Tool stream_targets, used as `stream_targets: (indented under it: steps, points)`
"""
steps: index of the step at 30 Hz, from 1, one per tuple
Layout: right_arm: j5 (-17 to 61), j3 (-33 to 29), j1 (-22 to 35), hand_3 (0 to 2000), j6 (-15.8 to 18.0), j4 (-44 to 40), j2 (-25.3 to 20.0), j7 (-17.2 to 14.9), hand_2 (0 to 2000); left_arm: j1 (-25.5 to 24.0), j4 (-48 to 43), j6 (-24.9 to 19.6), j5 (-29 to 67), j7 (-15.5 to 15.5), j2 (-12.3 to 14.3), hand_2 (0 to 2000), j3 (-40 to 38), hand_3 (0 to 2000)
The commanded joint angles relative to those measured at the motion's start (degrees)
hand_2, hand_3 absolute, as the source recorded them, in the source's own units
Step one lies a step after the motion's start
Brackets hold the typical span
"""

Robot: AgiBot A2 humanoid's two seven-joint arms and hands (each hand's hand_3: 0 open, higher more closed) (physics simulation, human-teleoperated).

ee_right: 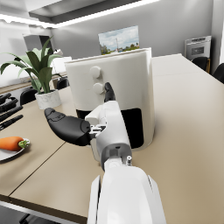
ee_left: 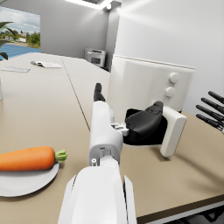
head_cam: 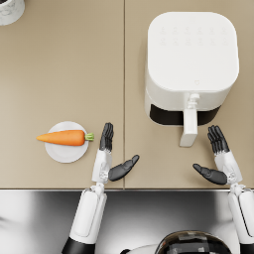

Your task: Pick up the carrot and place it into the air fryer

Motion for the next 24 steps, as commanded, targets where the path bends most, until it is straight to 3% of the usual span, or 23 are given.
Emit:
stream_targets:
  steps: [1,23,24]
  points:
    - [0.00,0.00,0.00,0,0.00,0.00,0.00,0.00,0,0.00,0.00,0.00,0.00,0.00,0.00,0,0.00,0]
    - [0.00,1.72,0.10,0,0.00,-0.93,-0.06,0.00,0,0.10,0.93,0.00,0.00,0.00,0.06,0,1.72,0]
    - [0.00,1.36,0.30,0,-1.62,-0.55,-0.33,1.64,0,0.73,1.35,-1.63,0.00,-1.63,0.56,0,0.70,0]
